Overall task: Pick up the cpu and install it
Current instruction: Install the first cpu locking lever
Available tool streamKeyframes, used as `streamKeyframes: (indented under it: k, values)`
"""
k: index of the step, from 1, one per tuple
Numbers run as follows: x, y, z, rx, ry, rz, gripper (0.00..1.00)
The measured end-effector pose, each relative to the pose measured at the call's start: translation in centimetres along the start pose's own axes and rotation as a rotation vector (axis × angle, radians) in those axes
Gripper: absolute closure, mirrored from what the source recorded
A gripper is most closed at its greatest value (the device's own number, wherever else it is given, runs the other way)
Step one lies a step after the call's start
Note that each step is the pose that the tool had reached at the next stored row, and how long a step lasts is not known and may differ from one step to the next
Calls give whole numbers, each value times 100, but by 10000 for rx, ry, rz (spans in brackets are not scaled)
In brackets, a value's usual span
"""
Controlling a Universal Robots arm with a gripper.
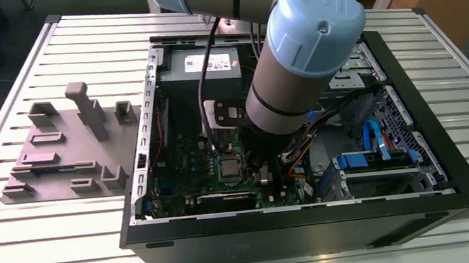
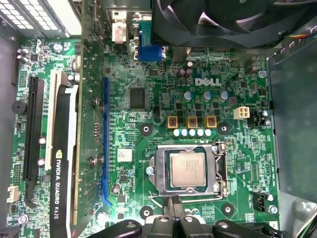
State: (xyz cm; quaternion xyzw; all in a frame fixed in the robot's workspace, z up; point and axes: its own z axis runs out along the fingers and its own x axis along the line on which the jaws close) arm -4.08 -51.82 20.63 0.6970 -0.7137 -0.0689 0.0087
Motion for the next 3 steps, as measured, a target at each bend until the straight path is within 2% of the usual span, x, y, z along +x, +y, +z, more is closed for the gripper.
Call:
streamKeyframes:
  k: [3]
  values:
    - [0, 0, -2, 0, 0, 0, 90]
